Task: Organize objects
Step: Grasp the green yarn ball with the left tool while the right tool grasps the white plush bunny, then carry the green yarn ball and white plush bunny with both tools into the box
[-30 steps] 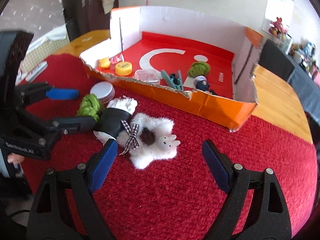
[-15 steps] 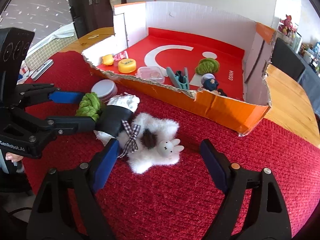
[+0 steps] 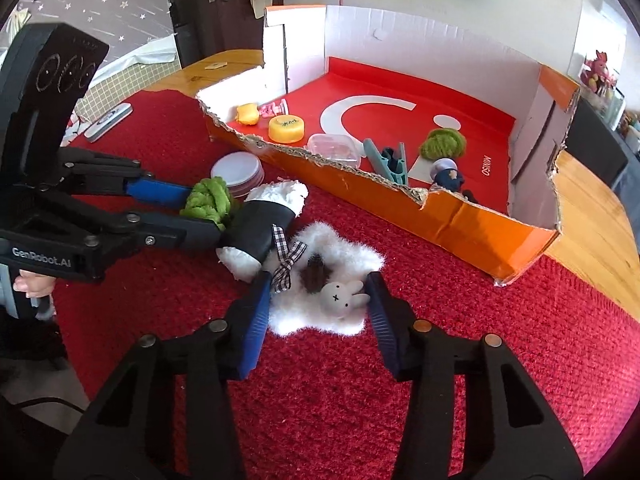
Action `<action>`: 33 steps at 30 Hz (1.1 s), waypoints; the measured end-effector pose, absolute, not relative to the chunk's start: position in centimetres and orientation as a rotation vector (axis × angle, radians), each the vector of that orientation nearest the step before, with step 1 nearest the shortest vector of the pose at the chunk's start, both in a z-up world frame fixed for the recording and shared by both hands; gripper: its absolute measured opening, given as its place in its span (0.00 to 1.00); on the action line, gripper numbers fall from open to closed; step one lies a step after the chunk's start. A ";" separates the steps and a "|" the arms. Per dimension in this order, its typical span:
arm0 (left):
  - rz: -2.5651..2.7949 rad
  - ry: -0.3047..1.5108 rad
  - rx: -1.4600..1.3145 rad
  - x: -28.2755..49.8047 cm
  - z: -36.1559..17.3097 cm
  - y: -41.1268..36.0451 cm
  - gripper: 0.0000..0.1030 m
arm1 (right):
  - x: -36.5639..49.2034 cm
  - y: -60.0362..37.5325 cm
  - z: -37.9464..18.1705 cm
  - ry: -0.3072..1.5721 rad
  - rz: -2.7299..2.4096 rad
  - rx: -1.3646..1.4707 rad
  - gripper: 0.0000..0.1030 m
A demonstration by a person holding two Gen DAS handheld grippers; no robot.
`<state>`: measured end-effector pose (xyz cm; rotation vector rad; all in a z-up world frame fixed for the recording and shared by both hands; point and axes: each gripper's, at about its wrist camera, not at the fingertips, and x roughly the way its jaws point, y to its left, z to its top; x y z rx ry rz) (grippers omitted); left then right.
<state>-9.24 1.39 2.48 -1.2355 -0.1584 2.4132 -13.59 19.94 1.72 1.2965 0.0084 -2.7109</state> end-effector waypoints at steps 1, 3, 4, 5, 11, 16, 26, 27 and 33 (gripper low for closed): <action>2.418 -0.159 -1.230 -9.1 2.6 1.4 0.37 | -13.5 20.0 1.8 0.000 -2.716 1.292 0.43; 2.418 -0.157 -1.217 -8.9 2.8 1.3 0.37 | -13.3 20.2 2.0 -0.017 -2.722 1.285 0.43; 2.421 -0.155 -1.210 -8.8 2.9 1.3 0.37 | -13.2 20.3 2.1 -0.025 -2.730 1.276 0.43; 2.427 -0.150 -1.201 -8.7 3.1 1.3 0.37 | -13.1 20.3 2.2 -0.030 -2.737 1.275 0.43; 2.452 -0.149 -1.144 -8.1 4.6 0.6 0.37 | -12.1 21.1 3.7 -0.118 -2.775 1.211 0.42; 2.469 -0.150 -1.108 -7.9 5.6 -0.1 0.37 | -11.5 21.4 5.2 -0.159 -2.800 1.156 0.42; 2.473 -0.160 -1.087 -7.6 6.0 -0.6 0.37 | -11.0 20.7 6.1 -0.159 -2.809 1.137 0.43; 2.473 -0.163 -1.085 -7.6 6.1 -0.7 0.37 | -11.0 20.6 6.1 -0.155 -2.811 1.135 0.43; 2.470 -0.170 -1.062 -7.5 7.1 -0.9 0.37 | -11.1 20.4 7.2 -0.164 -2.798 1.101 0.43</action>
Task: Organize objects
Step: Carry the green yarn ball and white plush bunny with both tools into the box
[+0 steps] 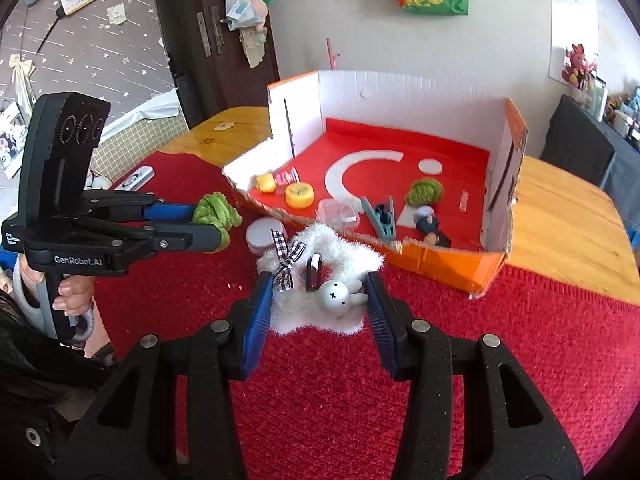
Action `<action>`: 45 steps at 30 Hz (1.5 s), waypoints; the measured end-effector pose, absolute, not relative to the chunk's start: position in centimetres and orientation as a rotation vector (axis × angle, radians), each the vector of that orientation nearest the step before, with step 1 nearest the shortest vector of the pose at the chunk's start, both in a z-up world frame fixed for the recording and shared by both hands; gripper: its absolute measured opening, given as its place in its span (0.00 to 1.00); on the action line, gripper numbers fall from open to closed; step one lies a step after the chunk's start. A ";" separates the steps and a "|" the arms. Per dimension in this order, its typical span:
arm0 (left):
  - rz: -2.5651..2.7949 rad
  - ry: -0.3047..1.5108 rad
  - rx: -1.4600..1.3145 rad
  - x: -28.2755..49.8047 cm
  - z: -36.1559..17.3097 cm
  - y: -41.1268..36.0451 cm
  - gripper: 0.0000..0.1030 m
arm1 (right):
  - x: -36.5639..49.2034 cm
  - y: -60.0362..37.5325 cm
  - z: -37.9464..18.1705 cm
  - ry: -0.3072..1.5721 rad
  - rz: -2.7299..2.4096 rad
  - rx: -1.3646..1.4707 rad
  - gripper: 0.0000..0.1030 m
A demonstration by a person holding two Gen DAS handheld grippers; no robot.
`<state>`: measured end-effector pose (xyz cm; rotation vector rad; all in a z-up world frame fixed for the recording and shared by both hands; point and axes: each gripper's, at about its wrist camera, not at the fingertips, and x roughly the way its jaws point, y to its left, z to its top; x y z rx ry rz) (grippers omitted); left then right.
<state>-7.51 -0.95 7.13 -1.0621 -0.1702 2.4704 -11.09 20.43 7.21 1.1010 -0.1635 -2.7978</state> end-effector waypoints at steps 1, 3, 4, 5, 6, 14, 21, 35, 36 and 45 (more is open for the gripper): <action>2.468 -0.171 -1.058 -7.8 7.4 -1.0 0.37 | -11.4 20.5 7.7 -0.165 -2.793 1.092 0.43; 2.460 -0.177 -1.061 -8.4 7.9 -1.0 0.37 | -12.1 20.7 8.3 -0.171 -2.787 1.084 0.43; 2.453 -0.179 -1.062 -8.9 8.2 -1.1 0.37 | -12.9 20.9 8.7 -0.167 -2.788 1.084 0.43; 2.444 -0.178 -1.064 -9.5 8.4 -1.0 0.37 | -13.5 21.2 8.9 -0.167 -2.785 1.087 0.43; 2.438 -0.176 -1.072 -10.3 8.7 -1.0 0.37 | -14.2 21.4 9.1 -0.170 -2.781 1.091 0.43; 2.368 -0.088 -1.152 -16.6 9.5 -0.3 0.37 | -22.0 24.0 9.6 -0.136 -2.756 1.226 0.43; 2.301 0.012 -1.248 -21.0 8.6 0.2 0.37 | -27.3 25.1 8.1 -0.082 -2.686 1.382 0.43; 2.234 0.137 -1.384 -25.1 5.7 0.2 0.37 | -31.2 24.4 4.6 0.037 -2.559 1.587 0.43; 2.226 0.142 -1.395 -25.3 5.4 0.3 0.37 | -31.3 24.4 4.5 0.045 -2.557 1.590 0.43; 2.213 0.145 -1.431 -26.3 4.3 0.4 0.38 | -32.3 23.9 3.7 0.083 -2.508 1.639 0.43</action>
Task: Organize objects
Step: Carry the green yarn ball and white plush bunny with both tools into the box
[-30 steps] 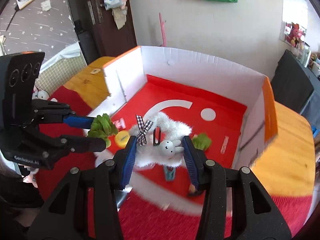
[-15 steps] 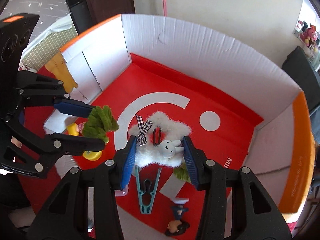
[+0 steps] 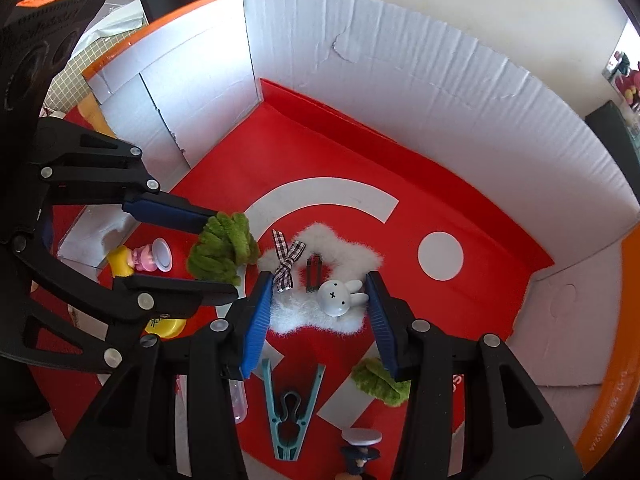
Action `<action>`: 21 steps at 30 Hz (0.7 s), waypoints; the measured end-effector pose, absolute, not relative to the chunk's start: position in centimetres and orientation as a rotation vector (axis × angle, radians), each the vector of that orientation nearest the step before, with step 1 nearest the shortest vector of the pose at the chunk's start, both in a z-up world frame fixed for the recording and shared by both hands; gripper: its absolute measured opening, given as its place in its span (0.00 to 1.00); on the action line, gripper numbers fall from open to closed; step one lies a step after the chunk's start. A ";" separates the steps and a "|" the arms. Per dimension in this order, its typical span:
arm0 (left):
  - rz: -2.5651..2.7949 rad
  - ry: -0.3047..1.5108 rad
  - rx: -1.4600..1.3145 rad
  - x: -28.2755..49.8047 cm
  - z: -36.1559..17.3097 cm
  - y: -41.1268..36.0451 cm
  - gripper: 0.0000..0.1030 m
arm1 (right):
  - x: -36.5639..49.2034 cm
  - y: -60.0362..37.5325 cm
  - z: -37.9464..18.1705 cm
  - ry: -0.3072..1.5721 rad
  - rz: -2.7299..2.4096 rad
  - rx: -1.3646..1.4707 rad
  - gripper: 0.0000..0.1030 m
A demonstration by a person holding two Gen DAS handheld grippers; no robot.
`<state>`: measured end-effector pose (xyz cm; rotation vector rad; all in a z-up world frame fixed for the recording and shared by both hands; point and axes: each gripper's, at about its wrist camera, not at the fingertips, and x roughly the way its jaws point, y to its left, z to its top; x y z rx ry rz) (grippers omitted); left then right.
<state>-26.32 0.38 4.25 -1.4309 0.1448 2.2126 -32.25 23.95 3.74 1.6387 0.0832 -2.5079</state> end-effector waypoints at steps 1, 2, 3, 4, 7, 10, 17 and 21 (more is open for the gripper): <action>2.212 0.148 -1.432 -26.4 4.2 0.4 0.38 | -32.2 24.0 3.6 0.085 -2.505 1.645 0.43; 2.214 0.154 -1.433 -26.4 4.1 0.5 0.38 | -32.2 24.0 3.5 0.089 -2.504 1.650 0.43; 2.214 0.161 -1.433 -26.4 4.1 0.5 0.38 | -32.1 24.0 3.4 0.090 -2.501 1.654 0.43; 2.214 0.165 -1.432 -26.4 4.0 0.6 0.38 | -32.0 24.1 3.4 0.084 -2.501 1.655 0.43; 2.213 0.166 -1.435 -26.4 4.0 0.6 0.39 | -31.8 24.5 3.3 0.067 -2.501 1.667 0.43; 2.212 0.182 -1.439 -26.4 4.0 0.7 0.39 | -31.6 24.8 3.2 0.056 -2.498 1.684 0.43; 2.212 0.178 -1.451 -26.6 3.8 0.5 0.40 | -32.5 25.7 3.2 0.034 -2.489 1.693 0.45; 2.214 0.179 -1.449 -26.9 3.6 0.9 0.40 | -33.1 25.3 3.0 0.019 -2.480 1.701 0.46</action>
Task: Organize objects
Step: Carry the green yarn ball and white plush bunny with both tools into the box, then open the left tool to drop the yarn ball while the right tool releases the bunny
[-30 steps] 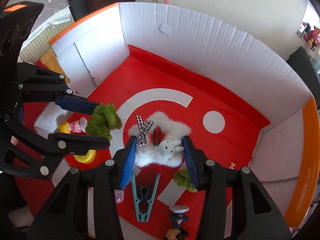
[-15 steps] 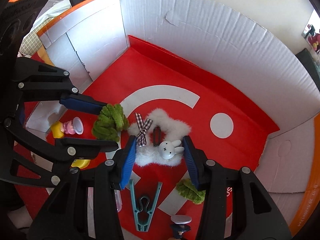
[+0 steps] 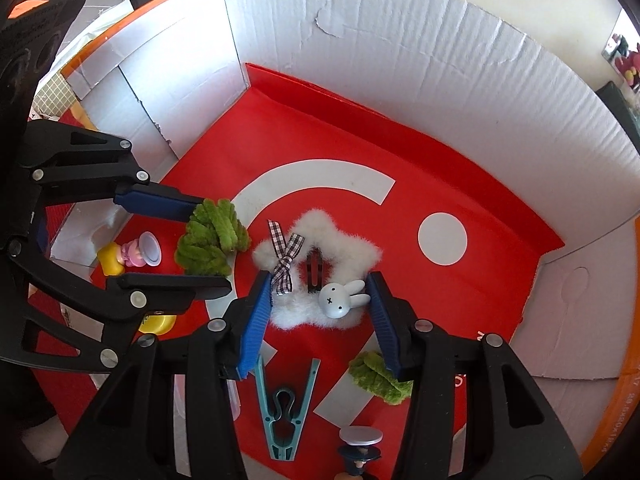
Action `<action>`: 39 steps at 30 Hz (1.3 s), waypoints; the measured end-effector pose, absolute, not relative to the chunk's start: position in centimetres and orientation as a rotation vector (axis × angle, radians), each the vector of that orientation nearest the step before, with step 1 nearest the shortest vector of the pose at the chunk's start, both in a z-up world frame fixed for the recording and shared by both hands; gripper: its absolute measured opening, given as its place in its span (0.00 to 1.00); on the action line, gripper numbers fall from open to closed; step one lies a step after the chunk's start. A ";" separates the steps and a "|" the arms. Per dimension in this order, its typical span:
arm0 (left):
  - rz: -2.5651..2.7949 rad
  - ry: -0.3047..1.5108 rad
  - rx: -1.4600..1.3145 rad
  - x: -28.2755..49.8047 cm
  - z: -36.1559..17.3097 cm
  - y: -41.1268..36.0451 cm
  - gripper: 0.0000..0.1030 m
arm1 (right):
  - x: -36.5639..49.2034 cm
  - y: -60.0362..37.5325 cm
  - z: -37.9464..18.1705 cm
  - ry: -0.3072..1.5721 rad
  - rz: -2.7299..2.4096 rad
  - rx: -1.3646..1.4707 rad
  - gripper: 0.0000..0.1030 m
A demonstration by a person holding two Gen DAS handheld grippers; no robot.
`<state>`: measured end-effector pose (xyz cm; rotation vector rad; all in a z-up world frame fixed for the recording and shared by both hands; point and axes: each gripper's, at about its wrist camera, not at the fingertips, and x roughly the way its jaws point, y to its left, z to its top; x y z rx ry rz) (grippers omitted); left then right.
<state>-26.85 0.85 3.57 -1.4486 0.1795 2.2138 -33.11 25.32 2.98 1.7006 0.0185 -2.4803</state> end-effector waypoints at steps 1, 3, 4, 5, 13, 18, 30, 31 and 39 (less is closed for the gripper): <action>2.214 0.180 -1.449 -26.8 3.6 0.8 0.40 | -33.1 25.4 3.0 0.016 -2.479 1.701 0.47; 2.214 0.178 -1.450 -26.9 3.6 0.8 0.40 | -33.1 25.5 2.9 0.013 -2.475 1.702 0.48; 2.214 0.177 -1.450 -26.9 3.6 0.8 0.41 | -33.1 25.6 2.9 0.014 -2.475 1.704 0.48; 2.214 0.176 -1.451 -26.9 3.6 0.8 0.41 | -33.1 25.6 3.0 0.016 -2.475 1.702 0.48; 2.218 0.179 -1.451 -26.8 3.7 0.8 0.43 | -33.2 26.1 3.1 0.011 -2.477 1.698 0.48; 2.221 0.184 -1.449 -26.7 3.8 0.8 0.44 | -33.3 26.4 3.4 0.008 -2.484 1.692 0.50; 2.225 0.179 -1.443 -26.4 4.2 0.6 0.47 | -33.3 26.1 3.3 0.008 -2.512 1.672 0.53; 2.226 0.180 -1.442 -26.5 4.2 0.6 0.47 | -33.3 26.2 3.4 0.006 -2.514 1.670 0.53; 2.242 0.167 -1.435 -26.5 4.9 0.0 0.48 | -32.8 26.6 4.7 0.008 -2.549 1.644 0.53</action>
